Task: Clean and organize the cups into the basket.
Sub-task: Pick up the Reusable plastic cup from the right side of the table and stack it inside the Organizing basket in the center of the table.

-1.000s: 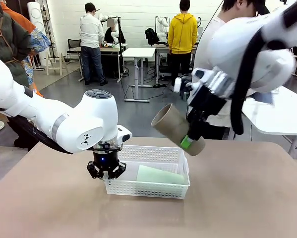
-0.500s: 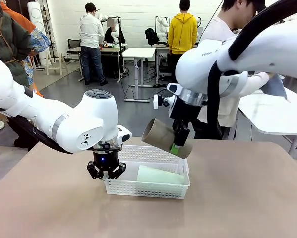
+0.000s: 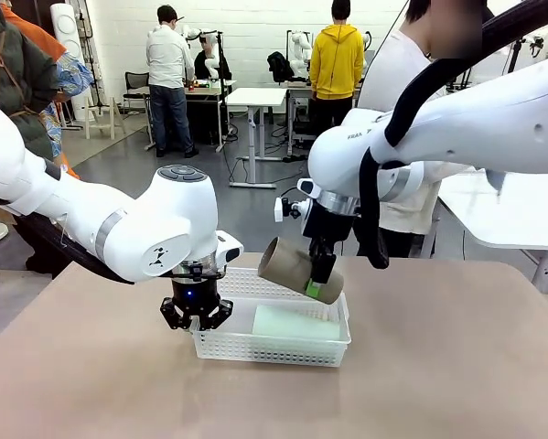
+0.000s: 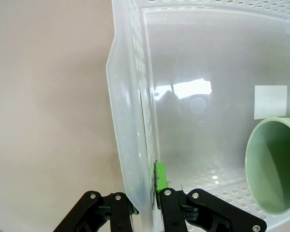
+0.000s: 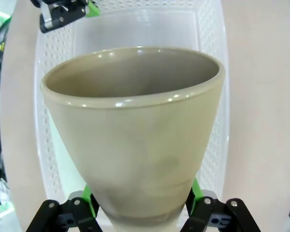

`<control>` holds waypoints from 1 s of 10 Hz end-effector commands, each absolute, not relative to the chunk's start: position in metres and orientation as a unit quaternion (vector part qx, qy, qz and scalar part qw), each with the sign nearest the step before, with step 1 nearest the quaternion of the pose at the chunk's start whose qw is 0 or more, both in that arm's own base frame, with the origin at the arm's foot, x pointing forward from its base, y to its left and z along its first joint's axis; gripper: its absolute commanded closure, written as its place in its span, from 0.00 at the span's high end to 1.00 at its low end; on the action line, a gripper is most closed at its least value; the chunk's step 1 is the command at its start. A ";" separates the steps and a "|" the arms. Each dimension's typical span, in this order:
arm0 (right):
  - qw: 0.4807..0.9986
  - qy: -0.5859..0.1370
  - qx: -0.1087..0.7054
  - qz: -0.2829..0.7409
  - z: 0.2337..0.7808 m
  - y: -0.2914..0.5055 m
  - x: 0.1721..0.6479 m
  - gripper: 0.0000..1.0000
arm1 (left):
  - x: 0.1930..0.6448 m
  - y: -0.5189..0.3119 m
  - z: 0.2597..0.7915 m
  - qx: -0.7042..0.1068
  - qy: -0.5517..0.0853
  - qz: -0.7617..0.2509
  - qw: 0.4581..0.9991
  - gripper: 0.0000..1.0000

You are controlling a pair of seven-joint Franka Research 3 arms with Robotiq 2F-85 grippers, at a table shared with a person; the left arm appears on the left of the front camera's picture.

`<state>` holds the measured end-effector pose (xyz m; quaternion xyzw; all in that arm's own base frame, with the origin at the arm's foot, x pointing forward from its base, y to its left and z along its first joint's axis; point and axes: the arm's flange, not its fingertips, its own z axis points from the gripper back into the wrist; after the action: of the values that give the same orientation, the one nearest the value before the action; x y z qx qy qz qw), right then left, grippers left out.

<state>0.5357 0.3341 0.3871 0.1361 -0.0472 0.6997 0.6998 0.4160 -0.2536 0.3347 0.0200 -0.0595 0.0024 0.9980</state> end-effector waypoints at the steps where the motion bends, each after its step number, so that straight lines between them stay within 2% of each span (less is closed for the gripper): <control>1: 0.688 -0.050 0.144 0.709 0.381 0.340 0.543 0.81 | 0.417 -0.255 0.336 0.020 -0.061 0.003 0.998 0.00; 5: 0.679 -0.031 0.165 0.715 0.355 0.337 0.544 0.83 | 0.417 -0.255 0.336 0.020 -0.061 0.003 0.998 0.00; 6: 0.677 -0.033 0.171 0.715 0.357 0.337 0.542 0.98 | 0.417 -0.255 0.336 0.020 -0.061 0.003 0.998 0.00; 10: 0.661 -0.068 0.185 0.724 0.384 0.330 0.528 1.00 | 0.417 -0.255 0.336 0.020 -0.061 0.003 0.998 0.00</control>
<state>0.5372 0.3425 0.3766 0.1658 -0.0540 0.7216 0.6700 0.4160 -0.2536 0.3346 0.0200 -0.0593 0.0024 0.9980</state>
